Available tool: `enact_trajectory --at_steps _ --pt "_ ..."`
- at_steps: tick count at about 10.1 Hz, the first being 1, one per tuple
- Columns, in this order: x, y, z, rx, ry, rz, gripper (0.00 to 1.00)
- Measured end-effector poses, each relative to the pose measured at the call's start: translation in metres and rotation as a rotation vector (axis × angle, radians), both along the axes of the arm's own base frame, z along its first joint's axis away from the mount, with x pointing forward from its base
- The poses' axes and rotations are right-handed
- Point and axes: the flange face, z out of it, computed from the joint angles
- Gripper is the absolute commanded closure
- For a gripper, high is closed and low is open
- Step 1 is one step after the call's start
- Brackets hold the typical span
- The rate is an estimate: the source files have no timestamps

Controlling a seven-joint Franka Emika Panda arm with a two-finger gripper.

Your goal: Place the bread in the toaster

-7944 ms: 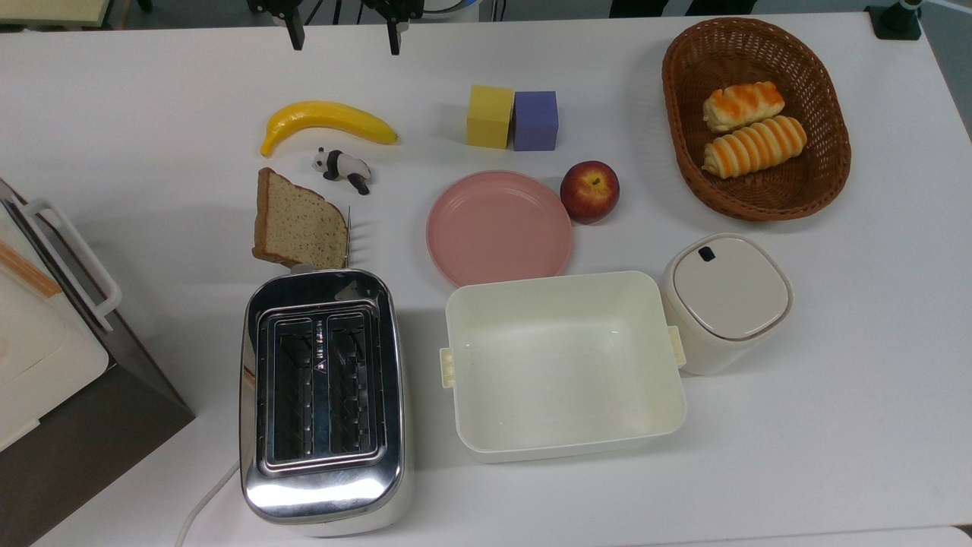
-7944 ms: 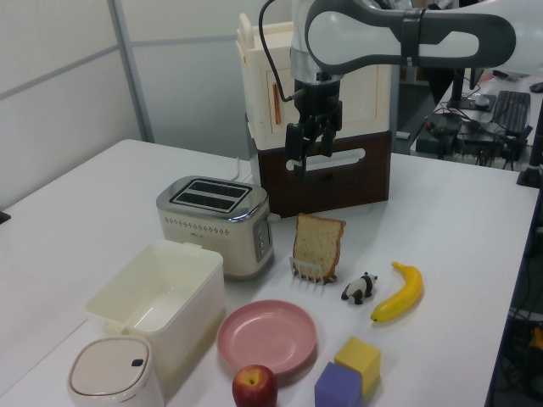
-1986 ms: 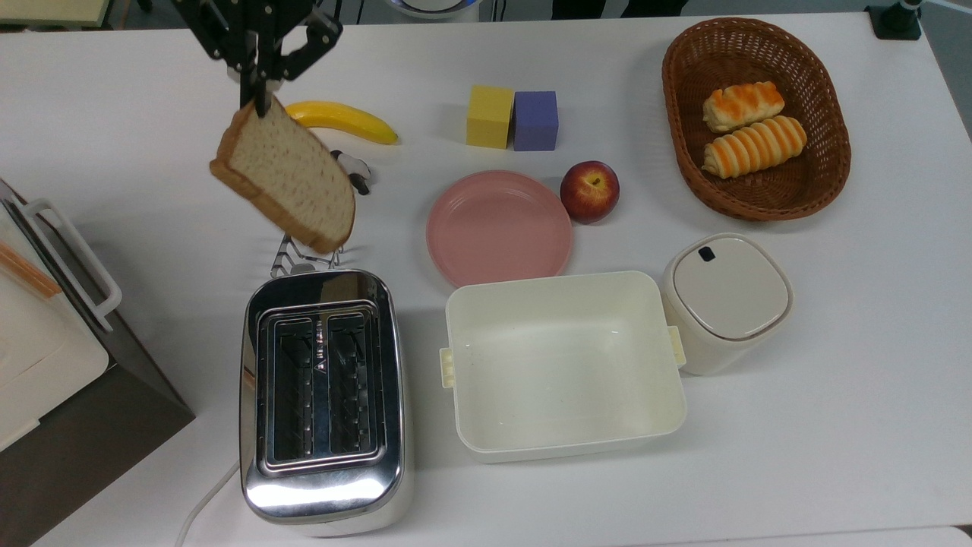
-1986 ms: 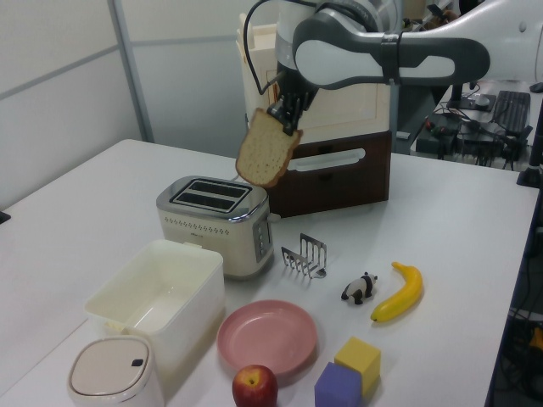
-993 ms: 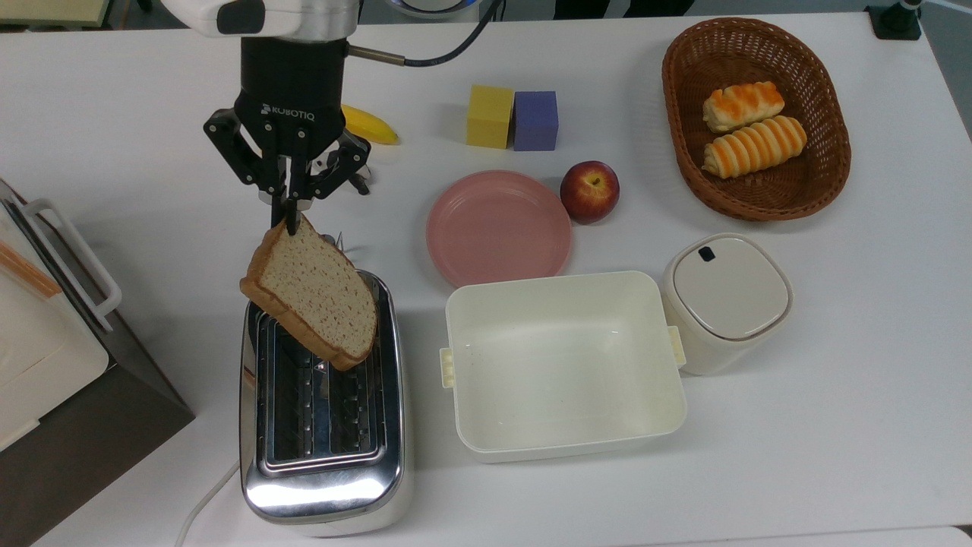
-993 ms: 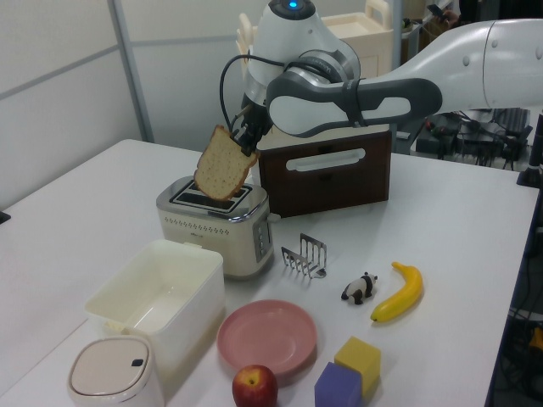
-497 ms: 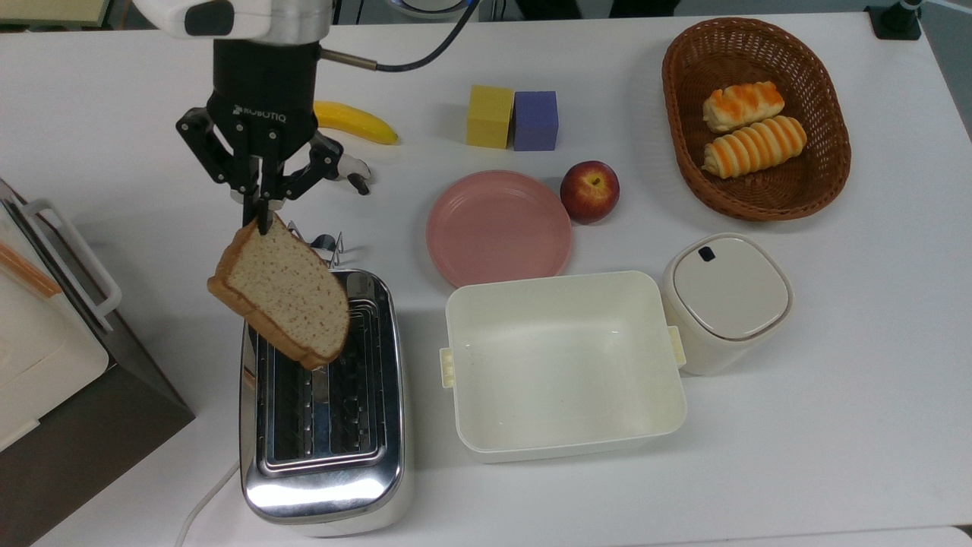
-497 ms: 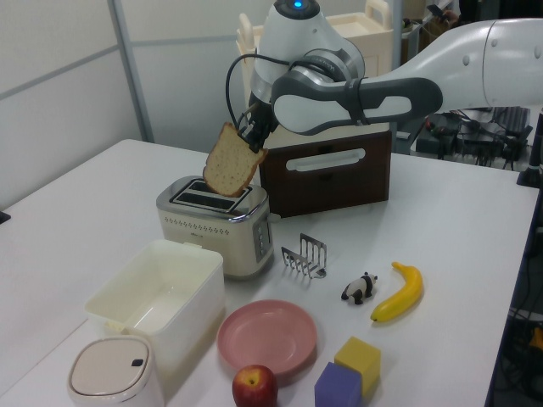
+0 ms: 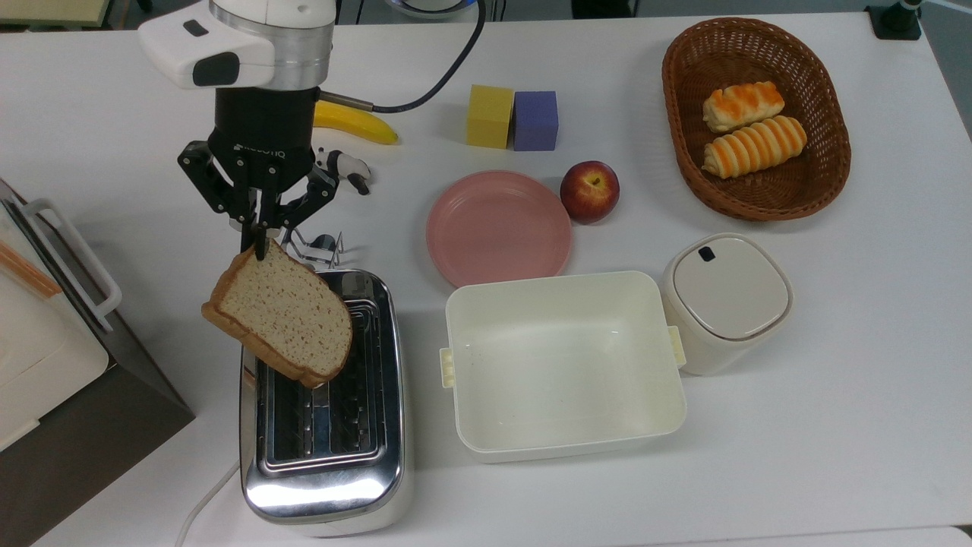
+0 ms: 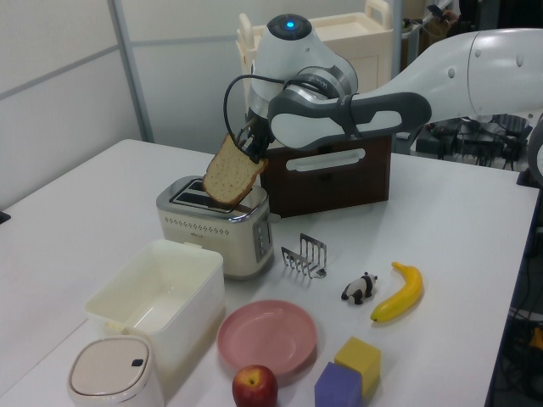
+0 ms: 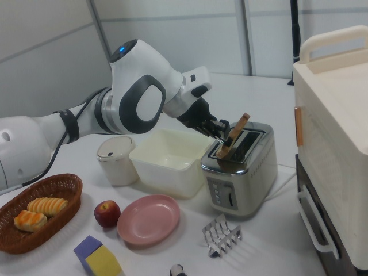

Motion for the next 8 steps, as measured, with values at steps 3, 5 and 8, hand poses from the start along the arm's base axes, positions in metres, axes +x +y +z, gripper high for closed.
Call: enact_trajectory --at_steps 3,5,8 --pt "0.0004 0.0011 -0.0004 -0.003 0.001 0.003 1.00" --pt "0.0018 0.0010 0.0014 -0.005 -0.017 0.007 1.00" --pt "0.0039 0.0014 -0.0012 -0.004 -0.024 0.011 1.00"
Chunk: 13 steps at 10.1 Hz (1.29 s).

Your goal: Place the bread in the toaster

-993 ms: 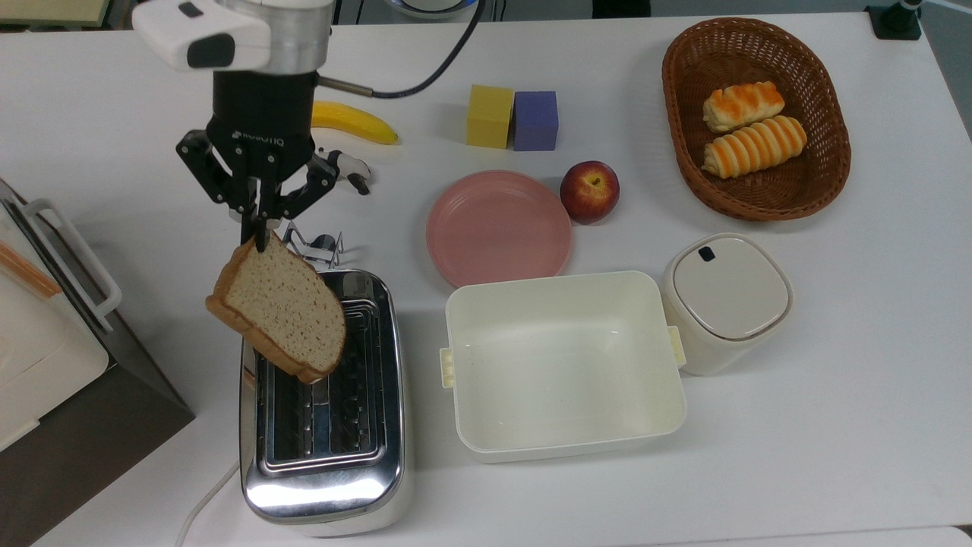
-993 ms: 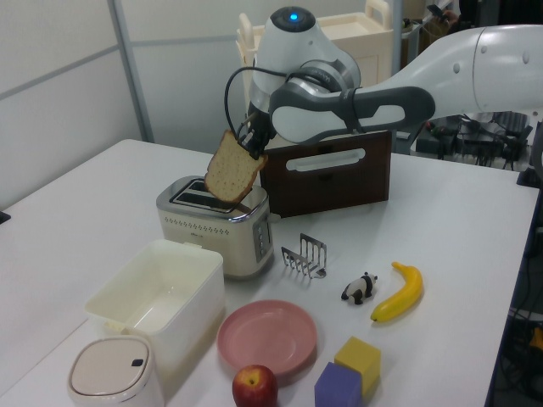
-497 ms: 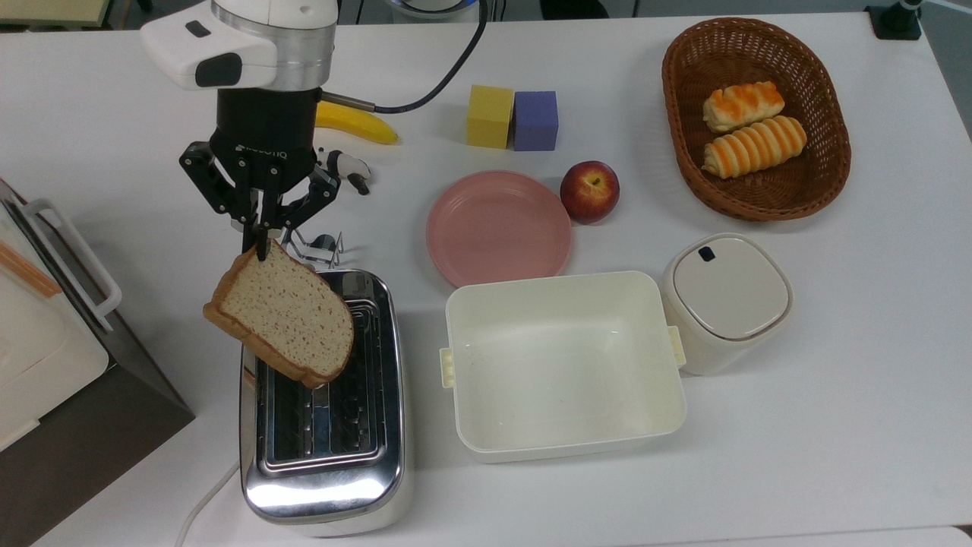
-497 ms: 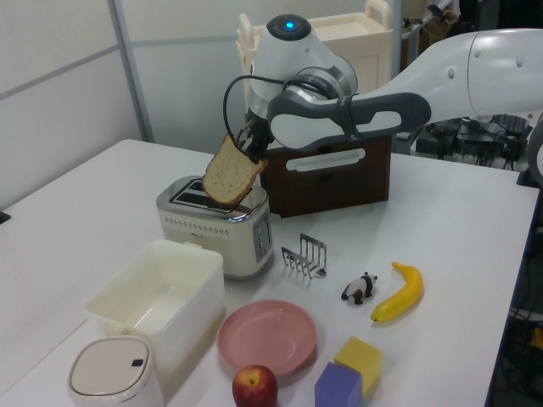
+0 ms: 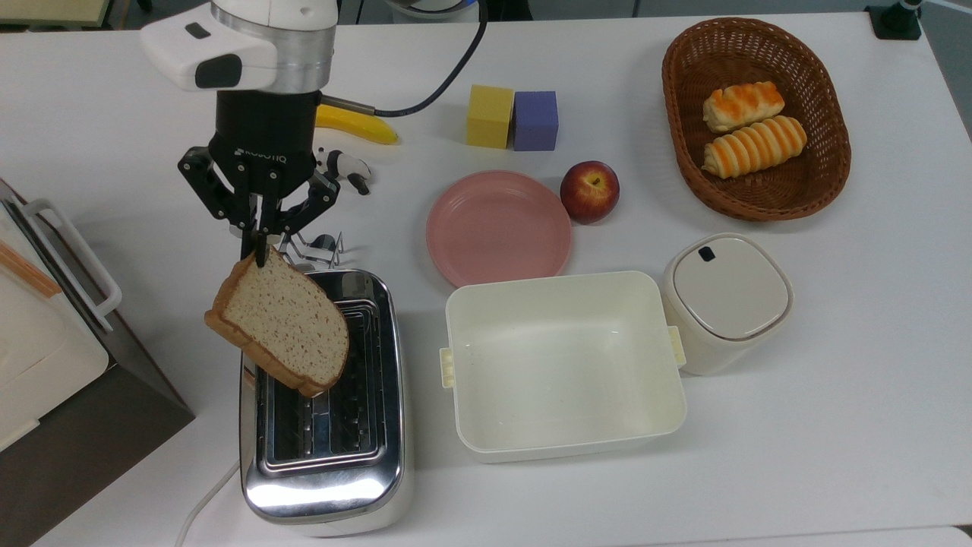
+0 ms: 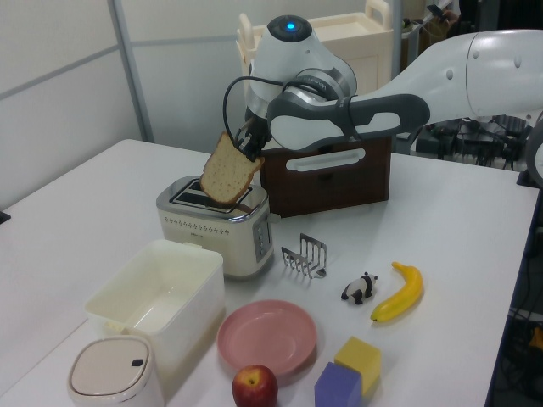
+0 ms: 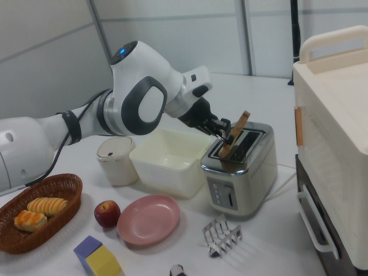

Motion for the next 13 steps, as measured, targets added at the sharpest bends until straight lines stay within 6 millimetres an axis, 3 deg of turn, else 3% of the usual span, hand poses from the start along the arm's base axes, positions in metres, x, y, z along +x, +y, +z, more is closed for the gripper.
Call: enact_trajectory --at_steps 3,4,5,6,13 --pt "0.005 0.007 -0.013 0.002 0.014 0.012 1.00" --pt "0.006 0.009 -0.015 -0.006 0.018 0.017 0.96" --pt "0.006 0.010 -0.016 -0.014 0.020 0.021 0.19" --pt "0.006 0.010 -0.016 -0.015 0.020 0.021 0.00" --pt "0.009 0.024 -0.020 -0.033 0.015 0.014 0.00"
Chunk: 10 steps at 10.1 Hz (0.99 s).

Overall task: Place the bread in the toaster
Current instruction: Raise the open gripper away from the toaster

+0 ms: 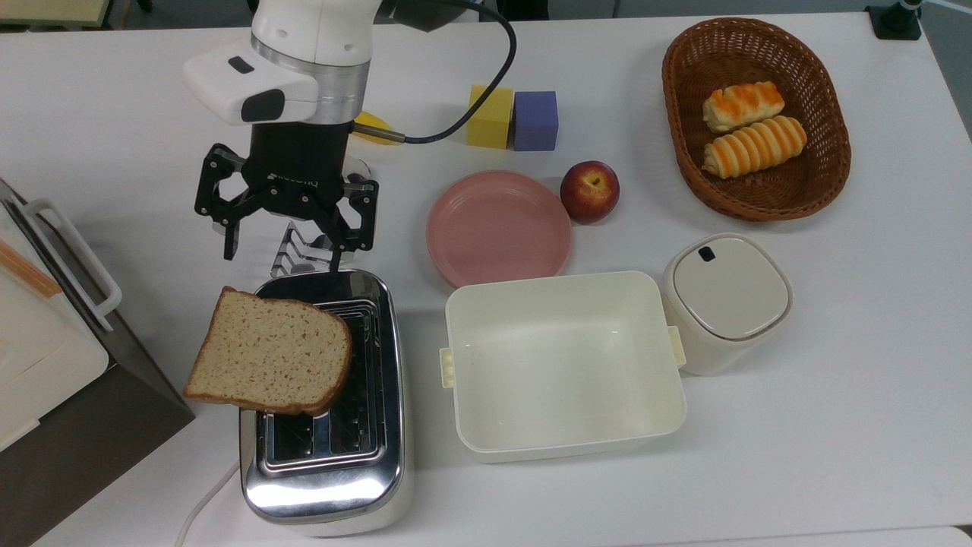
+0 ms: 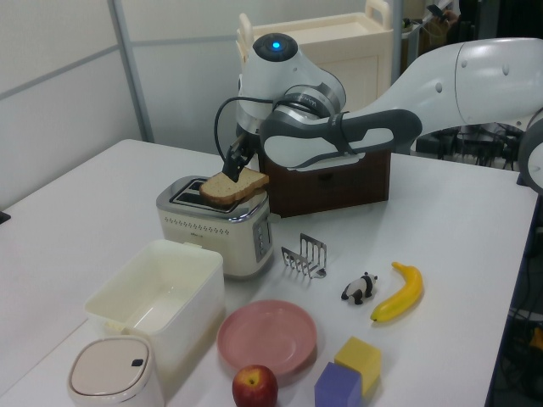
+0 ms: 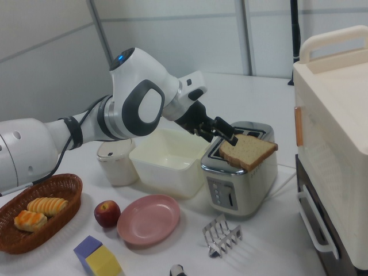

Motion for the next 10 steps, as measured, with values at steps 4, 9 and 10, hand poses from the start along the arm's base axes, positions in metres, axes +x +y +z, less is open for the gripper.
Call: enact_trajectory --at_steps 4,9,10 --pt "0.000 0.001 0.000 0.003 -0.002 -0.003 0.00" --pt "-0.030 -0.003 0.053 0.048 0.061 -0.088 0.00" --pt "-0.036 -0.001 0.061 0.053 0.068 -0.093 0.00"
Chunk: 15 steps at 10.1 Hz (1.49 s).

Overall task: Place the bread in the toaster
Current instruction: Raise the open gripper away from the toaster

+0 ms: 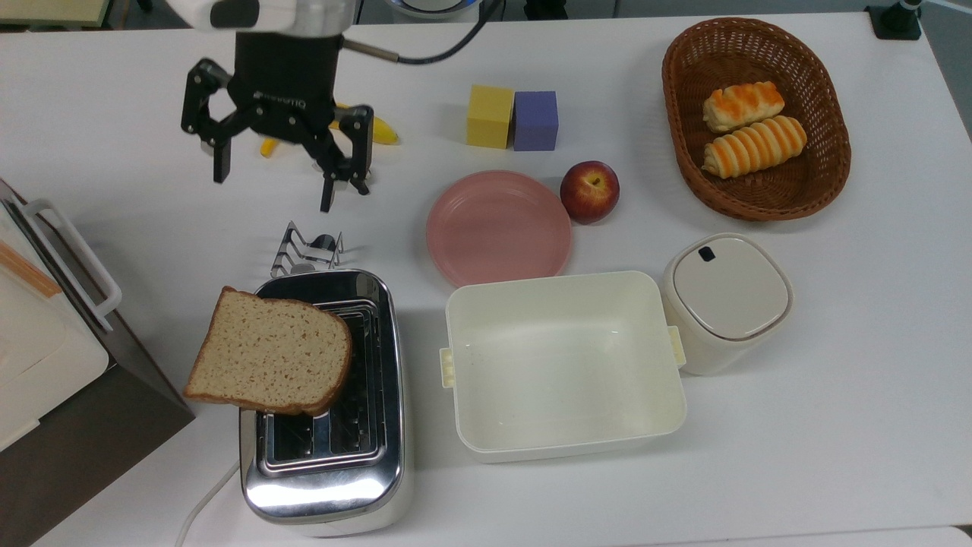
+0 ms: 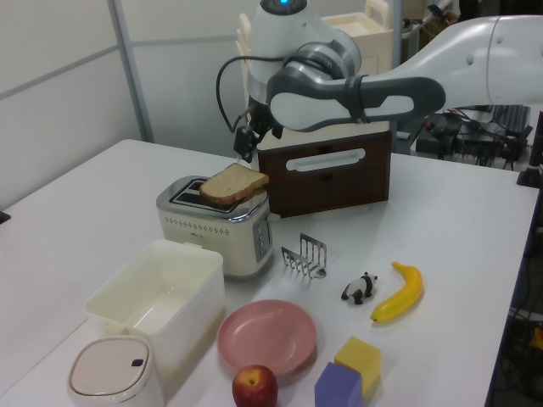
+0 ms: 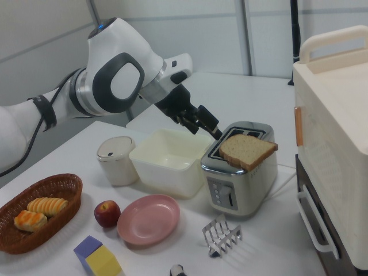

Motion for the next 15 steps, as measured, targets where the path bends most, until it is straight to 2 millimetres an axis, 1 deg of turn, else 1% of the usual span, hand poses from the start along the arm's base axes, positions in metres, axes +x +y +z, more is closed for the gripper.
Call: enact_trajectory --at_steps 3,7,9,11,12,13,14,15 --pt "-0.005 0.000 -0.004 0.001 0.049 -0.012 0.00" --pt "-0.009 0.001 0.002 0.018 0.051 -0.018 0.00" --pt "-0.018 0.000 0.007 0.023 0.095 -0.037 0.00" --pt "-0.041 0.004 0.024 0.083 0.164 -0.067 0.00" --pt "-0.061 0.008 0.043 0.121 0.205 -0.080 0.00" --pt "-0.079 0.012 0.057 0.131 0.245 -0.071 0.00" --pt "-0.097 0.016 0.070 0.144 0.292 -0.053 0.00" --pt "-0.109 0.020 0.077 0.166 0.318 -0.042 0.00"
